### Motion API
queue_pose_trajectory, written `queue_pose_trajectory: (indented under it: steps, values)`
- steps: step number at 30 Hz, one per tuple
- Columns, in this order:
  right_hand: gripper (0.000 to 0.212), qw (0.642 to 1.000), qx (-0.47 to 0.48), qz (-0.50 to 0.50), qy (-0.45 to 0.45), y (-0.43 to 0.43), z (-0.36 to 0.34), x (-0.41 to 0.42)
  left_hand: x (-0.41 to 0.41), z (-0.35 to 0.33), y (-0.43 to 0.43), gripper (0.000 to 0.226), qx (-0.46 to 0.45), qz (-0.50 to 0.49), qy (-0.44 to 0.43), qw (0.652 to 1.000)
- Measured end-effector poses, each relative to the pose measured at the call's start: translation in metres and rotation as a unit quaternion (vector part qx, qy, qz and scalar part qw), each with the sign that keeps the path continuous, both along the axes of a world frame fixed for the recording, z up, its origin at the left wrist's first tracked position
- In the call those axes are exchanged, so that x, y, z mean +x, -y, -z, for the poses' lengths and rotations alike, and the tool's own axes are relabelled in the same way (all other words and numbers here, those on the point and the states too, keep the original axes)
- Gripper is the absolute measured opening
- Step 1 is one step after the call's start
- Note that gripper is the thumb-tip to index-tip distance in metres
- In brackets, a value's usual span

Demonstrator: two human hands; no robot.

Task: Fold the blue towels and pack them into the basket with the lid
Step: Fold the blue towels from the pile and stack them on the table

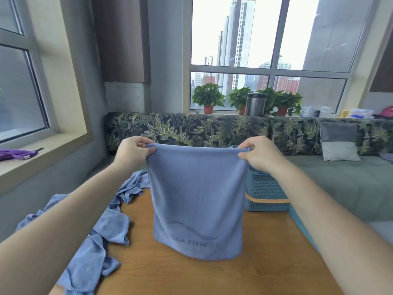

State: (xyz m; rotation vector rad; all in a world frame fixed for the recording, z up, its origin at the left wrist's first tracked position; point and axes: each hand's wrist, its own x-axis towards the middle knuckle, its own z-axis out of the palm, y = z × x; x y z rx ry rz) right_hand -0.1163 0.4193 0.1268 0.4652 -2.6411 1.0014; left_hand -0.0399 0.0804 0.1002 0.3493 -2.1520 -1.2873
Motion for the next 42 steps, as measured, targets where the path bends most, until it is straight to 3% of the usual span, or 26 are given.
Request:
queue_pose_trajectory:
  steps: [2,6,9,13,21,24,26,31,37,42]
  values:
    - [0.011,0.998,0.04,0.036,-0.024,0.008,0.005,-0.023,-0.015,-0.001,-0.002,0.004,-0.077,-0.009,0.006,0.997]
    - [0.019,0.999,0.022,0.01,-0.041,0.014,0.002,-0.052,-0.041,-0.011,0.007,0.004,-0.095,-0.017,-0.011,0.995]
    - [0.019,0.998,-0.034,-0.01,-0.054,0.013,-0.001,-0.049,-0.047,-0.02,0.012,0.007,-0.072,-0.03,-0.035,0.996]
    - [0.015,0.994,-0.072,-0.005,-0.079,0.0,0.027,-0.032,-0.027,-0.002,0.004,0.014,0.021,0.024,-0.058,0.998]
    - [0.023,0.993,-0.11,-0.029,0.042,-0.019,0.193,0.012,0.033,0.168,-0.02,0.013,0.121,0.046,0.037,0.991]
    - [0.023,0.994,-0.1,-0.036,0.027,-0.028,0.248,0.03,0.055,0.227,-0.027,0.011,0.144,0.055,0.083,0.984]
    - [0.02,0.995,-0.088,-0.044,0.018,-0.031,0.273,0.042,0.065,0.25,-0.028,0.003,0.116,0.045,0.089,0.988]
    - [0.013,0.996,-0.076,-0.045,0.02,-0.039,0.295,0.055,0.071,0.259,-0.027,0.008,0.052,0.042,0.094,0.993]
    - [0.011,0.995,-0.083,-0.058,0.022,-0.039,0.293,0.061,0.073,0.263,-0.028,0.009,0.04,0.018,0.093,0.995]
    - [0.018,0.995,-0.052,-0.079,0.02,-0.041,0.295,0.064,0.082,0.256,-0.035,0.038,0.017,0.04,0.123,0.992]
